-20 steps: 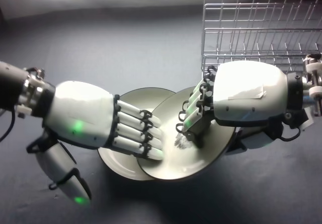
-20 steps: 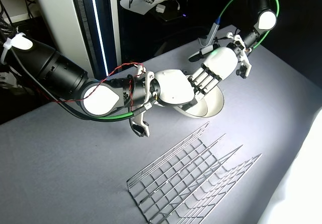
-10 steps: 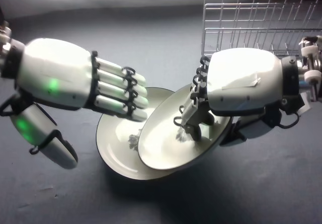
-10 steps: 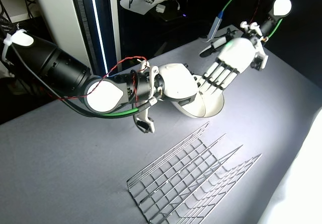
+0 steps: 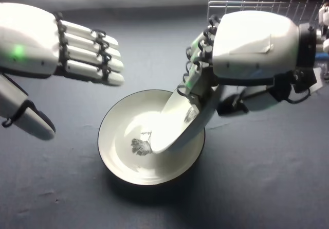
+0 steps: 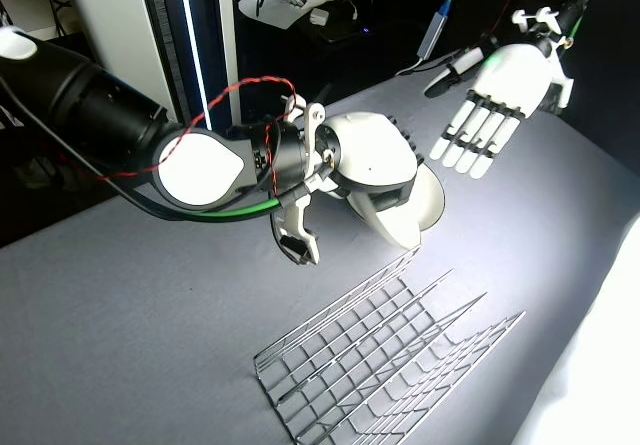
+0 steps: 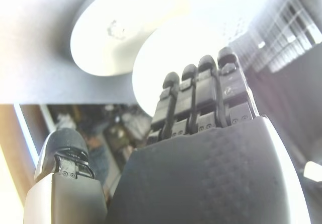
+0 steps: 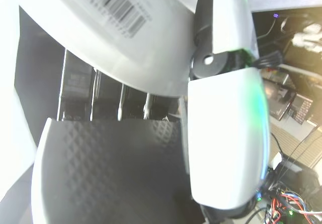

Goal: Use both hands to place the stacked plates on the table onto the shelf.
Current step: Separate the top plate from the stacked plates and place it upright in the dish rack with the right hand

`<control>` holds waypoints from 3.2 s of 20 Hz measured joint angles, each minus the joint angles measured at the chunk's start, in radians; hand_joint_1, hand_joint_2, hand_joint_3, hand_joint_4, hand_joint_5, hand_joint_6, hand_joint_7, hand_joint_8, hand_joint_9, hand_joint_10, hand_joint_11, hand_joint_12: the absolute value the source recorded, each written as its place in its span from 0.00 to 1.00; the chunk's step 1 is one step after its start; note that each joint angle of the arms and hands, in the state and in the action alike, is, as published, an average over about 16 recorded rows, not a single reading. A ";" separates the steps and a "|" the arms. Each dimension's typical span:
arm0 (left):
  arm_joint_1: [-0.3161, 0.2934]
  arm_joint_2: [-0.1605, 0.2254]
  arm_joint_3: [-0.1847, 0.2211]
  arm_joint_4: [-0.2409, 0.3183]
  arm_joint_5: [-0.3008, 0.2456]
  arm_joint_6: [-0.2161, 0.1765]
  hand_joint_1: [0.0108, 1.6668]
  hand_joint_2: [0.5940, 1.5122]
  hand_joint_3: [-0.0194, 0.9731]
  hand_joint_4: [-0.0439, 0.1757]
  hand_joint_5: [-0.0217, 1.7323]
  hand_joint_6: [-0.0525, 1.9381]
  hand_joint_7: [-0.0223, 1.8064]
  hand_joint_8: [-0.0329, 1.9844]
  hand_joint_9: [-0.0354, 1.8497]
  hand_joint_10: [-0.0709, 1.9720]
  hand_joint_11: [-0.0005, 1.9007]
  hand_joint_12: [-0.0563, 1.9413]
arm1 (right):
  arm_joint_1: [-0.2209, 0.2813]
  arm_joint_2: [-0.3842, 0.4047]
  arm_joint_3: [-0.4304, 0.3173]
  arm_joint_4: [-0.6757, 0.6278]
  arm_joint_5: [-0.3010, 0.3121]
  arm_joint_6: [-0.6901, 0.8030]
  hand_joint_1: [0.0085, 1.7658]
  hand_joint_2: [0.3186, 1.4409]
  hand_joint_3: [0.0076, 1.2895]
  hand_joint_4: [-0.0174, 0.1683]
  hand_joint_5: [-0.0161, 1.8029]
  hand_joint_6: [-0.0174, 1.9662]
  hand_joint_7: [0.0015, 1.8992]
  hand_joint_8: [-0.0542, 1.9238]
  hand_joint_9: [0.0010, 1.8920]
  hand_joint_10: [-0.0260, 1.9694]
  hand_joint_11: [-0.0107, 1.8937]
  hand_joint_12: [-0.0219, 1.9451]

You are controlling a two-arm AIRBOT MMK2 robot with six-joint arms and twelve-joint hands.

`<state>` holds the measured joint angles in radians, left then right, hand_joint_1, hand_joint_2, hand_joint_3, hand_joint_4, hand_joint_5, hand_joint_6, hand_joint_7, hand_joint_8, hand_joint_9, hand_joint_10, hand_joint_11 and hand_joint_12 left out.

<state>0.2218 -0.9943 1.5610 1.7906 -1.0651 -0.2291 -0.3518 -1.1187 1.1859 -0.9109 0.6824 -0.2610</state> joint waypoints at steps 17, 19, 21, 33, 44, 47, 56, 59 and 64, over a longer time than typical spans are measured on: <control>-0.053 0.065 0.016 0.091 -0.001 -0.065 0.00 0.53 0.03 0.19 0.04 0.03 0.03 0.02 0.03 0.04 0.01 0.03 | 0.160 0.054 -0.077 0.144 -0.065 0.013 0.75 0.56 0.00 0.06 0.55 0.45 0.55 0.48 0.51 0.62 0.44 0.81; -0.054 0.068 0.019 0.094 -0.005 -0.065 0.00 0.53 0.03 0.19 0.04 0.03 0.03 0.02 0.03 0.04 0.01 0.03 | 0.181 0.055 -0.078 0.181 -0.085 0.015 0.76 0.56 0.00 0.06 0.54 0.46 0.54 0.48 0.51 0.62 0.44 0.81; -0.055 0.071 0.022 0.095 -0.009 -0.065 0.00 0.53 0.03 0.19 0.04 0.03 0.04 0.02 0.03 0.04 0.01 0.03 | 0.199 0.056 -0.080 0.221 -0.109 0.017 0.76 0.56 0.00 0.05 0.53 0.48 0.53 0.49 0.50 0.62 0.44 0.81; -0.060 0.073 0.032 0.101 -0.023 -0.065 0.00 0.53 0.03 0.19 0.04 0.03 0.04 0.02 0.03 0.04 0.01 0.03 | 0.304 0.055 -0.085 0.536 -0.341 0.023 0.79 0.60 0.00 0.05 0.49 0.53 0.48 0.55 0.48 0.61 0.41 0.79; -0.069 0.064 0.044 0.104 -0.027 -0.065 0.00 0.54 0.03 0.19 0.04 0.03 0.04 0.02 0.03 0.04 0.01 0.03 | 0.379 0.052 -0.074 0.779 -0.551 0.021 0.79 0.65 0.00 0.05 0.48 0.56 0.46 0.58 0.46 0.65 0.39 0.78; -0.069 0.063 0.046 0.104 -0.027 -0.065 0.00 0.54 0.03 0.19 0.04 0.03 0.04 0.02 0.03 0.04 0.01 0.03 | 0.390 0.052 -0.066 0.820 -0.590 0.020 0.79 0.66 0.00 0.05 0.47 0.56 0.46 0.58 0.46 0.65 0.39 0.78; -0.069 0.062 0.051 0.105 -0.028 -0.065 0.00 0.54 0.03 0.19 0.04 0.03 0.03 0.02 0.03 0.04 0.01 0.03 | 0.415 0.051 -0.037 0.924 -0.676 0.021 0.79 0.67 0.00 0.05 0.47 0.56 0.47 0.58 0.46 0.65 0.40 0.79; -0.069 0.062 0.051 0.105 -0.028 -0.065 0.00 0.54 0.03 0.19 0.04 0.03 0.03 0.02 0.03 0.04 0.01 0.03 | 0.422 0.051 -0.030 0.956 -0.698 0.021 0.79 0.67 0.00 0.05 0.47 0.55 0.47 0.58 0.46 0.66 0.40 0.79; -0.069 0.061 0.052 0.105 -0.028 -0.065 0.00 0.54 0.03 0.19 0.04 0.03 0.03 0.02 0.03 0.04 0.01 0.03 | 0.424 0.049 -0.019 1.003 -0.725 0.023 0.79 0.67 0.00 0.05 0.47 0.55 0.46 0.59 0.45 0.66 0.40 0.80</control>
<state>0.1524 -0.9333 1.6131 1.8959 -1.0932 -0.2941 0.0725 -1.0694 1.1669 0.0916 -0.0428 -0.2382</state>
